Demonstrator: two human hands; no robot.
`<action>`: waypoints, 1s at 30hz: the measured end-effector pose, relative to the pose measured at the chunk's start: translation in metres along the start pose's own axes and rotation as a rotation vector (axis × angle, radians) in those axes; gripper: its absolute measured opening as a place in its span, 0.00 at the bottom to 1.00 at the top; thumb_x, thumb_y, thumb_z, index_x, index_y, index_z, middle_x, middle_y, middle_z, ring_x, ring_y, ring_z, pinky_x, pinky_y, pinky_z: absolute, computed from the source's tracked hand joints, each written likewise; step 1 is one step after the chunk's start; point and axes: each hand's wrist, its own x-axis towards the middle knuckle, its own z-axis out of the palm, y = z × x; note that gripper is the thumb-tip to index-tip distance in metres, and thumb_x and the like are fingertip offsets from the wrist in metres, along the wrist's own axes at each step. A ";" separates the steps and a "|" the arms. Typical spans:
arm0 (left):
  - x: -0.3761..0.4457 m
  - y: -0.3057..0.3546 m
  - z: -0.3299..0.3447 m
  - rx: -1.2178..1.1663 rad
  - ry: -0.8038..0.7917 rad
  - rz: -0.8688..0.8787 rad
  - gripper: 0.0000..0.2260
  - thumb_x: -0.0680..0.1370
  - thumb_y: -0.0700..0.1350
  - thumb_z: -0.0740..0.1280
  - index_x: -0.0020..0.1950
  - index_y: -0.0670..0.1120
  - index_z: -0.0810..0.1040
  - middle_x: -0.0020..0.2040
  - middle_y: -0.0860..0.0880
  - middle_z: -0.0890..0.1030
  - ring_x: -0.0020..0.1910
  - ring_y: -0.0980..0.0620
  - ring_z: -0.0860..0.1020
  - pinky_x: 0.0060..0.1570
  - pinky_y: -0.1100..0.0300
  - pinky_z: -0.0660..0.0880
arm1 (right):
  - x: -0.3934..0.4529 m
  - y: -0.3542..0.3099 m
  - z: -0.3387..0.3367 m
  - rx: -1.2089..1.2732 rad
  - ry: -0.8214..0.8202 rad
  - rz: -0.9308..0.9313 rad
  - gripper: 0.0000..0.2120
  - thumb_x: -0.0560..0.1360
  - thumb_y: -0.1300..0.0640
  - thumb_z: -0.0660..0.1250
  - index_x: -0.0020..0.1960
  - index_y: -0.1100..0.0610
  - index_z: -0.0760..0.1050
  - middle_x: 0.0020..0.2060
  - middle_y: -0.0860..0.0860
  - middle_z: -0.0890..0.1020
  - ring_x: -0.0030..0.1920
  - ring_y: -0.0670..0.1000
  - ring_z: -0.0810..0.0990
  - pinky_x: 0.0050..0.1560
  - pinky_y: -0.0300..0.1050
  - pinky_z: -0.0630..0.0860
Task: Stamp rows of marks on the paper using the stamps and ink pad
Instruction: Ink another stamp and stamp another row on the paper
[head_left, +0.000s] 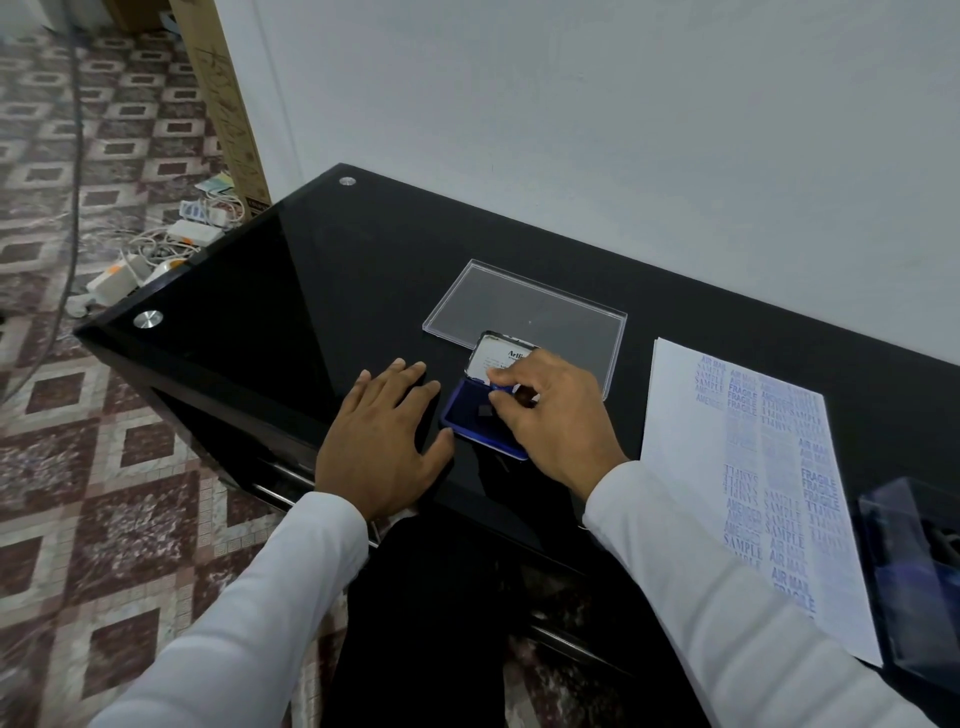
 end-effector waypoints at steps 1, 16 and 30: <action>0.000 0.000 0.000 0.000 0.000 -0.001 0.33 0.76 0.67 0.49 0.76 0.54 0.69 0.79 0.51 0.65 0.80 0.52 0.57 0.79 0.48 0.49 | 0.000 0.001 0.001 -0.010 0.006 -0.004 0.12 0.76 0.56 0.72 0.59 0.54 0.83 0.53 0.49 0.83 0.51 0.45 0.79 0.56 0.38 0.76; 0.001 -0.002 0.003 0.009 -0.004 -0.002 0.32 0.76 0.67 0.51 0.76 0.54 0.68 0.79 0.52 0.64 0.80 0.51 0.56 0.79 0.49 0.48 | -0.003 0.001 0.001 0.035 -0.017 0.033 0.08 0.73 0.57 0.74 0.52 0.56 0.82 0.50 0.48 0.82 0.46 0.45 0.79 0.45 0.26 0.71; 0.000 0.000 0.000 -0.005 0.002 -0.002 0.32 0.76 0.67 0.49 0.76 0.54 0.68 0.79 0.51 0.65 0.80 0.51 0.57 0.79 0.48 0.50 | -0.004 0.004 0.003 0.040 0.041 -0.012 0.11 0.75 0.57 0.73 0.57 0.55 0.83 0.51 0.48 0.84 0.50 0.45 0.80 0.55 0.40 0.78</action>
